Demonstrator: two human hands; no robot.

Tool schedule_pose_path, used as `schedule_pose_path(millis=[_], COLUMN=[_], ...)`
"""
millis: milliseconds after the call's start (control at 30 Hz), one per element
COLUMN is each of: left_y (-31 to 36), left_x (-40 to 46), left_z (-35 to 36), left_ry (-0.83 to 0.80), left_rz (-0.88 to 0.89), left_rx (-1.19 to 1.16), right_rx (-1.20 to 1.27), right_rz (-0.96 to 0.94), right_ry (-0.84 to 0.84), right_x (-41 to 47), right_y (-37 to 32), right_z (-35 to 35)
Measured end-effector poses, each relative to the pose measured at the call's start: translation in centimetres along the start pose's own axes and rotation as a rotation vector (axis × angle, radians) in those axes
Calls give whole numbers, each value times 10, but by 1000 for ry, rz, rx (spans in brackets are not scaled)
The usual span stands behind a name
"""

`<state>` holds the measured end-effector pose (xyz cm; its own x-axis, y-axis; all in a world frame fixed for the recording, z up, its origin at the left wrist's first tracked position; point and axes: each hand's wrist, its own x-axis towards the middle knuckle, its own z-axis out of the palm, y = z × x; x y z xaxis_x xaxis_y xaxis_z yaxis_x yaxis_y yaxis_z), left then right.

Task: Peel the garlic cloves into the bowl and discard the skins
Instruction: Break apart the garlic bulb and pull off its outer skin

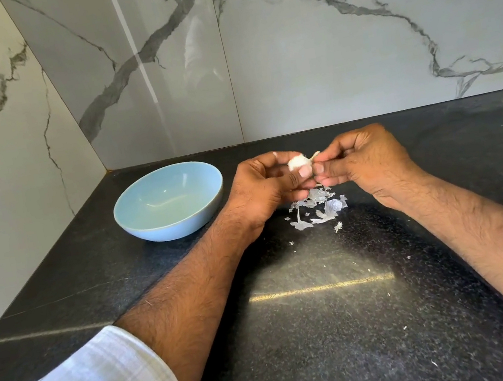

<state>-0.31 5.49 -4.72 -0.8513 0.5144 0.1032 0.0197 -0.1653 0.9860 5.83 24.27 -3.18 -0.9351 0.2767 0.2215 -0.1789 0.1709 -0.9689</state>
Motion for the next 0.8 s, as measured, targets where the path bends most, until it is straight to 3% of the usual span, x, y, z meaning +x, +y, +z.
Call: schedule_pose_path(millis=[300,567,800], left_y=[-6,-1,-4], left_x=[3,3,2], left_z=[4,0,5], left_ry=[44,153,-14], left_rz=[73,143,64], left_rx=[25,37,23], right_rx=[40,272,326], right_rz=[79,132,127], right_ry=[-56,-51,-118], right_x=[3,4,2], right_y=[4,2,3], right_z=[-4,-7,-8])
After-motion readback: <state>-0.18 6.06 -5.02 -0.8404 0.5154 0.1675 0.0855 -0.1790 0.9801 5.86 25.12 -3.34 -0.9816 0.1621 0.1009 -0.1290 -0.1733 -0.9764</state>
